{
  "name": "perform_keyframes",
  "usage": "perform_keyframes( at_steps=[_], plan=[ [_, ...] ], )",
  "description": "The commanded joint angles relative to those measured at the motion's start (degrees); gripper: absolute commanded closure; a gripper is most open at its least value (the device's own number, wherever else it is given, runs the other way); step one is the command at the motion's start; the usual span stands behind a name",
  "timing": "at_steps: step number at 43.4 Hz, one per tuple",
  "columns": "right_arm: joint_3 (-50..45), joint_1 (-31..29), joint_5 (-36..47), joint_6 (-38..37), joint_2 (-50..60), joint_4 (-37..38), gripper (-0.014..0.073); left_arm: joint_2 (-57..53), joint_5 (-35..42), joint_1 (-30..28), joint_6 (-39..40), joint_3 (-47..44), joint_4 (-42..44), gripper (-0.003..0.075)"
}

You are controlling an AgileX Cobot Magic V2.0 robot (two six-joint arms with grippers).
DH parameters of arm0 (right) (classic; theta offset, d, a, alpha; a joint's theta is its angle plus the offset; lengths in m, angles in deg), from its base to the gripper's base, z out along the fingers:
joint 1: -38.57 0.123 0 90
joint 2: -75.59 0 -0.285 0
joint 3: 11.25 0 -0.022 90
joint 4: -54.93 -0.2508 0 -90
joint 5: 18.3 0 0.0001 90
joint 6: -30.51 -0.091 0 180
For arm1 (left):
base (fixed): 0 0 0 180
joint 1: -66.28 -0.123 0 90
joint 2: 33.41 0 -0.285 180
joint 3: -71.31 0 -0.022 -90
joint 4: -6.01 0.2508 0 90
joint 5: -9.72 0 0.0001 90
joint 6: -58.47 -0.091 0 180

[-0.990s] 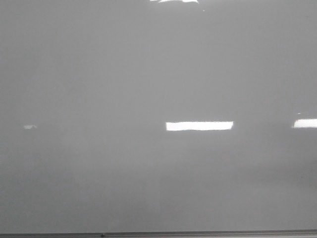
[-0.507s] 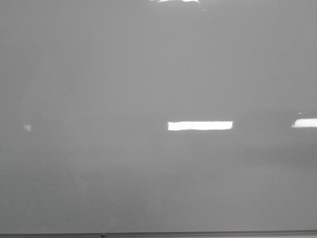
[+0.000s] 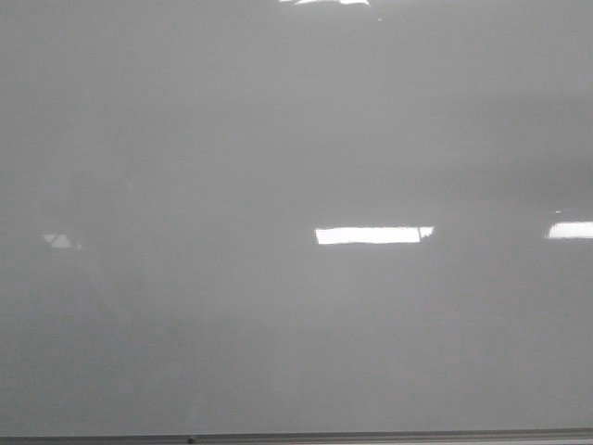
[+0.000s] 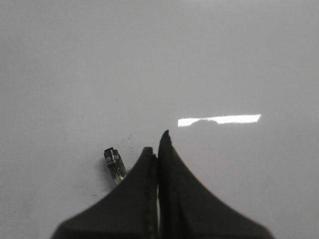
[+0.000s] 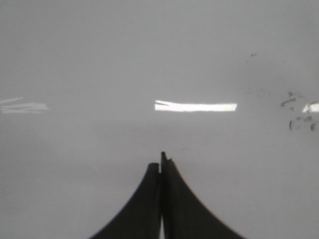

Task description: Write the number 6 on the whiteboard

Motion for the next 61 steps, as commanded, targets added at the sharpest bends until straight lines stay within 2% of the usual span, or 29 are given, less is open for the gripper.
perform_keyframes(
  at_steps=[1, 5, 8, 10, 11, 15, 16, 19, 22, 29, 39, 45, 61],
  plan=[
    [2.4, -0.1, 4.0, 0.1, -3.9, 0.3, 0.066, 2.4, 3.4, 0.4, 0.2, 2.4, 0.0, 0.074],
    [2.4, -0.1, 4.1, 0.1, -4.5, 0.3, 0.063, 2.4, 3.4, 0.4, 0.2, 2.4, 0.0, 0.072],
    [2.4, -0.1, 4.2, 0.1, -4.5, 0.3, 0.0532, 2.5, 3.5, 0.4, 0.2, 2.3, 0.0, 0.0635],
    [2.4, -0.1, 4.2, 0.1, -4.5, 0.3, 0.0424, 2.5, 3.4, 0.4, 0.2, 2.0, 0.0, 0.0549],
    [2.4, -0.1, 4.2, 0.1, -4.5, 0.3, 0.0389, 2.5, 3.4, 0.4, 0.2, 1.9, 0.0, 0.0479],
    [2.4, -0.1, 4.1, 0.1, -4.5, 0.3, 0.0154, 2.5, 3.3, 0.4, 0.2, 1.8, 0.0, 0.0262],
    [2.4, -0.1, 4.1, 0.1, -4.5, 0.3, 0.0095, 2.5, 3.3, 0.4, 0.2, 1.8, 0.0, 0.0218],
    [2.4, -0.1, 4.1, 0.1, -4.5, 0.3, 0.0004, 2.5, 3.3, 0.4, 0.2, 1.8, 0.0, 0.0134],
    [2.4, -0.1, 4.2, 0.1, -4.5, 0.3, -0.0036, 2.7, 3.7, 0.4, 0.2, 1.8, 0.0, 0.0129],
    [2.4, -0.1, 4.2, 0.1, -4.5, 0.3, -0.004, 7.4, 3.6, 0.3, 0.5, 2.4, -0.6, 0.0165],
    [2.4, -0.1, 4.2, 0.1, -4.5, 0.3, -0.004, 26.5, 5.0, -5.0, 8.6, 6.8, -0.9, 0.0185],
    [2.4, -0.1, 4.2, 0.1, -4.5, 0.3, -0.004, 36.6, 5.7, -7.8, 8.9, 8.9, -4.2, 0.0185],
    [2.4, -0.1, 4.3, 0.1, -4.5, 0.3, -0.0039, 57.7, 24.0, -7.8, 8.9, 9.4, -5.8, 0.0186]
  ],
)
